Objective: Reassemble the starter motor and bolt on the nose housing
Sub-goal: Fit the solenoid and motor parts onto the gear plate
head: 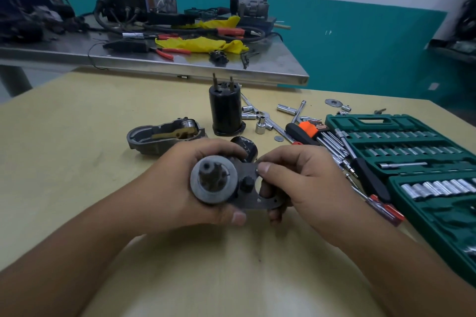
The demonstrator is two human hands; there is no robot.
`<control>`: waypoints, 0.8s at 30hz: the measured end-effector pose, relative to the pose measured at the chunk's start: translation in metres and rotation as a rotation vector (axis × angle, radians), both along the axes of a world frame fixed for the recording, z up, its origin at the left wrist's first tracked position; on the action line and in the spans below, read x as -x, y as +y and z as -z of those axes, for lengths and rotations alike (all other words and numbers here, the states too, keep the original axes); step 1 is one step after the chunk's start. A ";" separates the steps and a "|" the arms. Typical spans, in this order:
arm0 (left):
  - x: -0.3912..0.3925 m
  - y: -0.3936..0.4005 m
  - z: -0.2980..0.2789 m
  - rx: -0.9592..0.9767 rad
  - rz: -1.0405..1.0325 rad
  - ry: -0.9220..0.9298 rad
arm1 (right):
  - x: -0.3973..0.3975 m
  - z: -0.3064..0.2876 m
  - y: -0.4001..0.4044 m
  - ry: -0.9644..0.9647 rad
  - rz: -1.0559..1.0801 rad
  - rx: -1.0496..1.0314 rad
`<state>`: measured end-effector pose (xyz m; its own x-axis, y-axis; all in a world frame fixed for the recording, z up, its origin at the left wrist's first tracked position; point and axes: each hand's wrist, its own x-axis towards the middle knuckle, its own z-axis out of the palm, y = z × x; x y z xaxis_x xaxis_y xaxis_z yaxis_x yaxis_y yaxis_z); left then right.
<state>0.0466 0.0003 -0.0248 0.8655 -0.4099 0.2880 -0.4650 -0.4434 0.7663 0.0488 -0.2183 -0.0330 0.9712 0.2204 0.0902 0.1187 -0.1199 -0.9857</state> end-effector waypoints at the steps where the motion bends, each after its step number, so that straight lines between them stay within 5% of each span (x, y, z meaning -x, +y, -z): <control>1: -0.002 0.003 -0.001 -0.021 0.046 0.020 | 0.000 0.001 0.000 -0.043 -0.001 0.030; 8: -0.001 0.016 -0.003 -0.199 0.076 -0.099 | -0.002 0.009 0.000 -0.356 0.025 0.282; 13: 0.009 0.021 -0.002 -0.485 0.252 0.031 | -0.002 0.012 0.000 -0.628 0.071 0.430; 15: 0.005 0.018 0.002 -0.280 0.320 0.184 | -0.001 0.013 0.001 -0.682 0.088 0.453; 17: -0.006 0.013 -0.013 -0.136 0.172 0.206 | 0.002 0.011 0.005 -0.751 0.114 0.473; 24: -0.004 -0.002 -0.007 -0.150 0.024 -0.326 | 0.007 0.010 0.019 -0.653 0.186 0.201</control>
<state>0.0510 -0.0020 -0.0179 0.7276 -0.4877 0.4825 -0.6860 -0.5256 0.5032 0.0415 -0.1994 -0.0428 0.7555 0.1300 0.6421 0.6382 -0.3676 -0.6764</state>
